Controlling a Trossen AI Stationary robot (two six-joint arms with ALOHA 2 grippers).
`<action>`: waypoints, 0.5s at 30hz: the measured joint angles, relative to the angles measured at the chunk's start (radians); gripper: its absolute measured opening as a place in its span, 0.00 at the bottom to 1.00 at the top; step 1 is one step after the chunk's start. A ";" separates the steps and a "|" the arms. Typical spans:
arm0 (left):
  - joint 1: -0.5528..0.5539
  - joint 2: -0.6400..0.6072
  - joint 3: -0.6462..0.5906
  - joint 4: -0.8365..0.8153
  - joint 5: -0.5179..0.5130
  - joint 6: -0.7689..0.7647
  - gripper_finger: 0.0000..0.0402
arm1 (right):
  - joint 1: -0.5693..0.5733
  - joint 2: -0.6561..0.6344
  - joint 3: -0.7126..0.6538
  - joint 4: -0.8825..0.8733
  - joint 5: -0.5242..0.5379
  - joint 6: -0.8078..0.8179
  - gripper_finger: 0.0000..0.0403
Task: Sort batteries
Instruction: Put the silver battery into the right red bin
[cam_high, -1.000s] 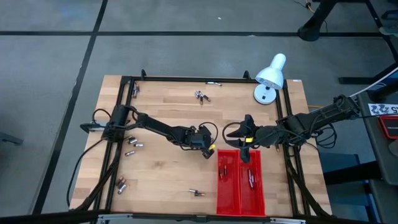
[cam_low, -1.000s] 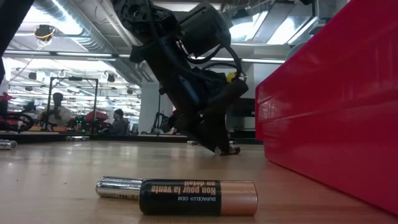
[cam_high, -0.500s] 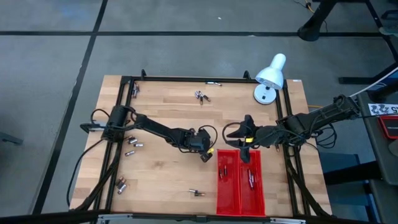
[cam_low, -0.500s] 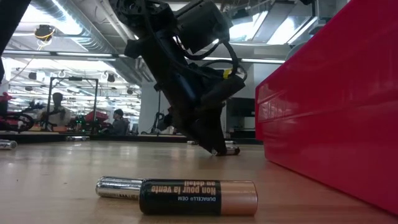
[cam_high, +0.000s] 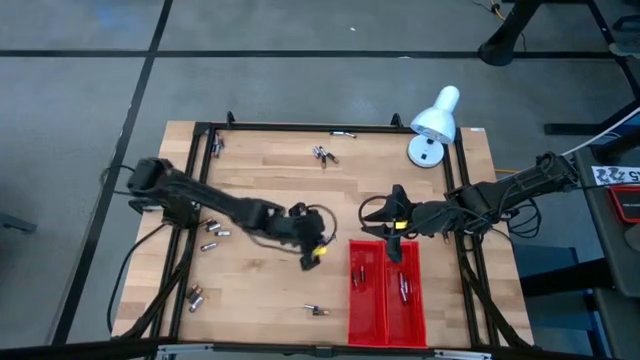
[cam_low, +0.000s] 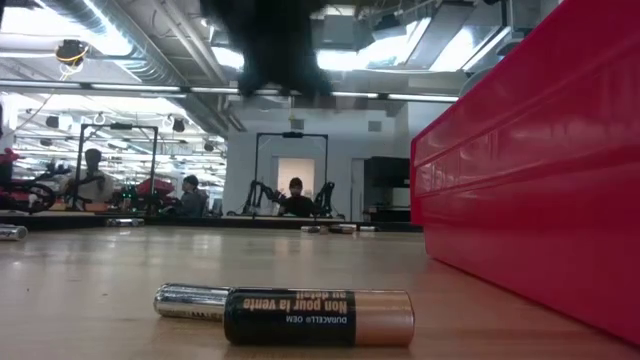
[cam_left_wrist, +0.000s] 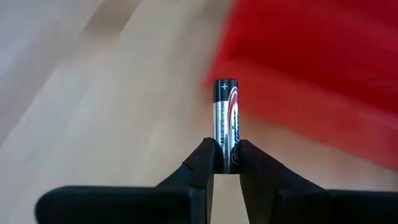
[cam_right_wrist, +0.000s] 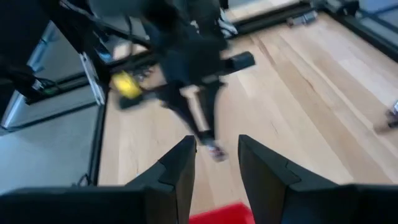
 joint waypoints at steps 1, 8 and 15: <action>-0.012 -0.024 0.002 0.012 -0.003 0.023 0.11 | 0.000 0.000 0.000 0.019 -0.001 -0.012 0.31; -0.067 -0.144 0.002 0.111 -0.105 0.106 0.12 | 0.000 0.000 0.000 0.125 -0.033 -0.118 0.31; -0.089 -0.178 0.003 0.143 -0.135 0.165 0.10 | -0.001 0.000 0.000 0.276 -0.026 -0.224 0.31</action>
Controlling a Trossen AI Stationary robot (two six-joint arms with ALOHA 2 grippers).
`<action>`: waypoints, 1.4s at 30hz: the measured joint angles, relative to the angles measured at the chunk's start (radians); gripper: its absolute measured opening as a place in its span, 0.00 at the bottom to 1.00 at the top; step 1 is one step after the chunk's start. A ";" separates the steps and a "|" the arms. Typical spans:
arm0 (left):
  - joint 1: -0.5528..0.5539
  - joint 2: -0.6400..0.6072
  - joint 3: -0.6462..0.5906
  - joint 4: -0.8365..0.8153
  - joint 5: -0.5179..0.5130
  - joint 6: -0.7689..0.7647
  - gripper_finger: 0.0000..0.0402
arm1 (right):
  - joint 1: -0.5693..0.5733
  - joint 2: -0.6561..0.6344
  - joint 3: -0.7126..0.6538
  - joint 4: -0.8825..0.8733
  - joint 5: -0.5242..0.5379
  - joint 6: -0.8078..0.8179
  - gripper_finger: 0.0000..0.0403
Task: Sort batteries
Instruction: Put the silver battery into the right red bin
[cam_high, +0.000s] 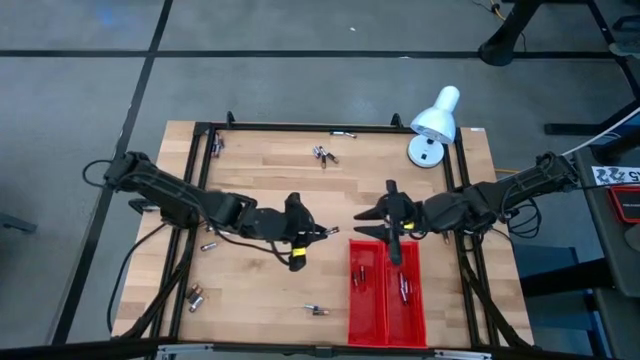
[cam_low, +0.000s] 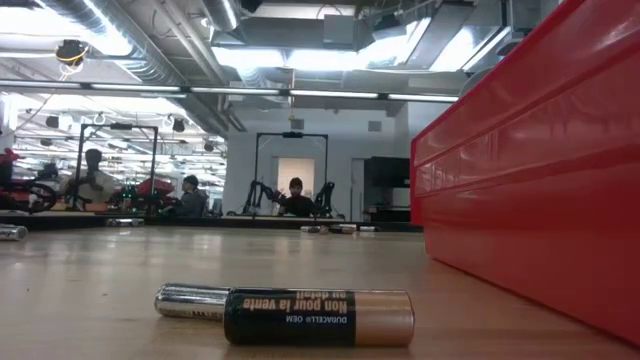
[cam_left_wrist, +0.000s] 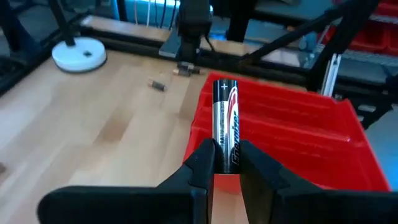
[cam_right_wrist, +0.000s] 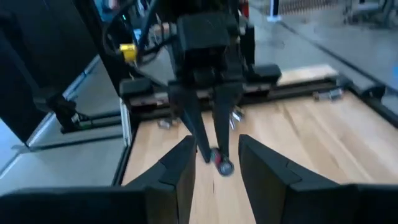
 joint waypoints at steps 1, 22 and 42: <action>-0.004 -0.001 0.000 0.009 -0.001 0.008 0.10 | 0.000 0.000 0.000 0.020 -0.001 -0.011 0.31; -0.021 -0.213 -0.280 0.401 -0.018 0.040 0.13 | 0.001 0.039 0.000 0.178 -0.068 -0.022 0.31; -0.036 -0.180 -0.417 0.742 -0.006 -0.016 0.14 | -0.002 0.166 -0.001 0.382 0.101 -0.180 0.51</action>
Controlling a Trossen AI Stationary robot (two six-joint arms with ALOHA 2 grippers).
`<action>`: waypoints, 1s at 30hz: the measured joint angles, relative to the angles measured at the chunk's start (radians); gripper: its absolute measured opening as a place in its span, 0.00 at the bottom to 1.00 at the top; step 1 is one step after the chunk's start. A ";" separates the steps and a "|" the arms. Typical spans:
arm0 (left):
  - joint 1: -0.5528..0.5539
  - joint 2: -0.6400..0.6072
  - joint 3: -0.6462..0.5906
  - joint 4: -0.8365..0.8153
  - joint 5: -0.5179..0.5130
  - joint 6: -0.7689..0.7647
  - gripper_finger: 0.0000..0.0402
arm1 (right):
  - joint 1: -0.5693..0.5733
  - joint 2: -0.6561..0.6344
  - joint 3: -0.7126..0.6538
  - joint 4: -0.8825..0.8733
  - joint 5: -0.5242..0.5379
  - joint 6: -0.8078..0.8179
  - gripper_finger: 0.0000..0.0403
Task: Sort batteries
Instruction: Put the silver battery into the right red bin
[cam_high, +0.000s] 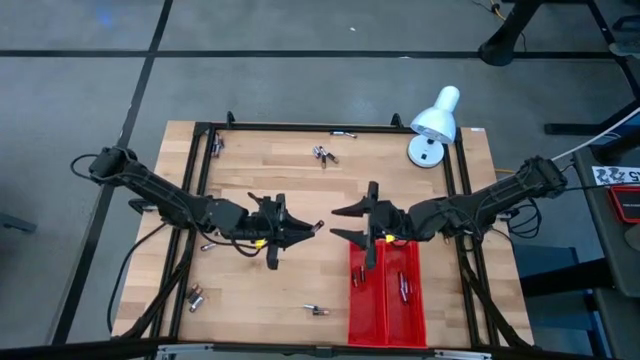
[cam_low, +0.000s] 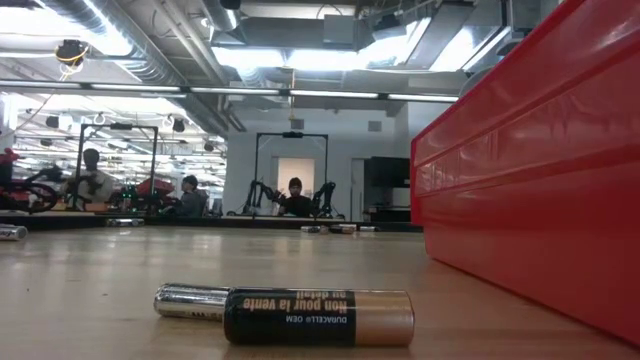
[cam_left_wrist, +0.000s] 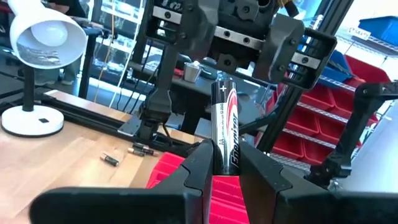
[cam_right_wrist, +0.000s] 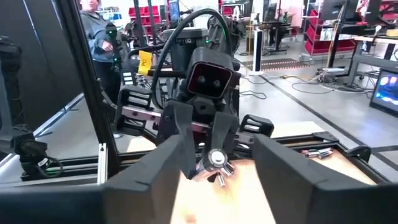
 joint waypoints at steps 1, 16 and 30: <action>0.000 0.000 0.000 -0.001 0.000 0.000 0.14 | -0.007 0.005 0.000 0.001 -0.003 0.003 0.54; 0.004 0.039 0.001 0.112 0.029 0.060 0.14 | -0.052 0.060 0.000 0.080 -0.128 0.076 0.72; 0.013 0.040 0.001 0.127 0.030 0.085 0.14 | -0.092 0.070 0.000 0.102 -0.206 0.130 0.57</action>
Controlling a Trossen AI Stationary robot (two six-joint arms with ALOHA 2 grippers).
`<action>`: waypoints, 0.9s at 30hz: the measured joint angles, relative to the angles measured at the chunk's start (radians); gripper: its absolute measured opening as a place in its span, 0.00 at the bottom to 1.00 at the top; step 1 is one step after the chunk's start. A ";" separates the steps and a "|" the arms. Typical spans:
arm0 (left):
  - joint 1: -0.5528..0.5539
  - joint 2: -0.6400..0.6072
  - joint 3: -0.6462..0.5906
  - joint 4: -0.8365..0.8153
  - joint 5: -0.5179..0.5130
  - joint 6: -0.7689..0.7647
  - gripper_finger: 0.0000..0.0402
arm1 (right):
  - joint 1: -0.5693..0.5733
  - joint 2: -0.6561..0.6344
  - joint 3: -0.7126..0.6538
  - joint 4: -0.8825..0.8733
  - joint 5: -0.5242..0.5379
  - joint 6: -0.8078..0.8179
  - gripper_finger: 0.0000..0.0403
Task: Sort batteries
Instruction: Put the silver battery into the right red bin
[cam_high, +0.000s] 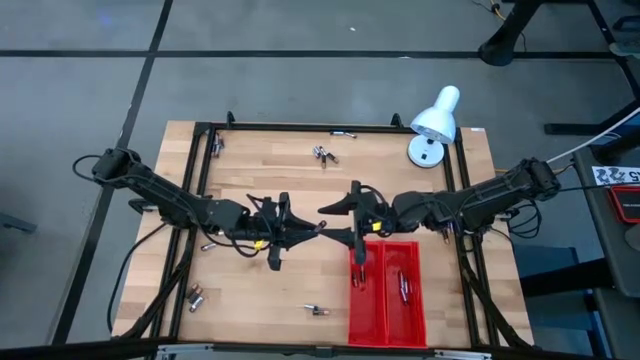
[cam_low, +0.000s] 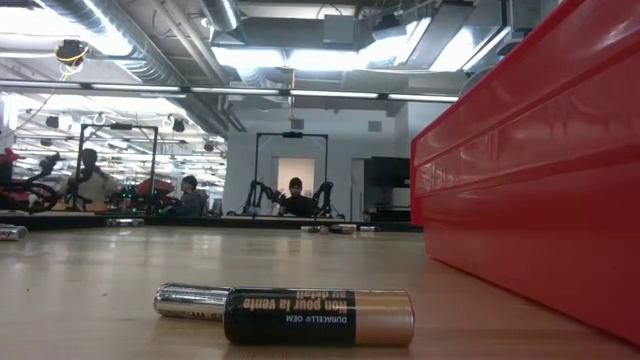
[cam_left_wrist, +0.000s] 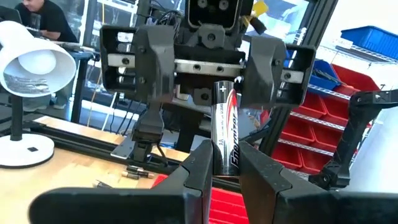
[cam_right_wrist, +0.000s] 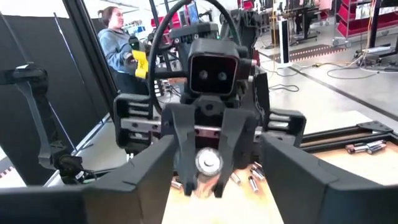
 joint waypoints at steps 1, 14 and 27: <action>0.001 0.000 0.000 0.001 0.000 -0.003 0.14 | 0.000 0.000 0.000 0.002 0.000 0.000 0.56; 0.029 0.000 0.000 0.004 -0.003 -0.024 0.14 | 0.000 0.006 0.000 0.001 0.000 0.000 0.39; 0.034 0.000 0.000 -0.003 0.002 0.005 0.14 | 0.000 0.006 0.000 -0.007 0.001 0.001 0.12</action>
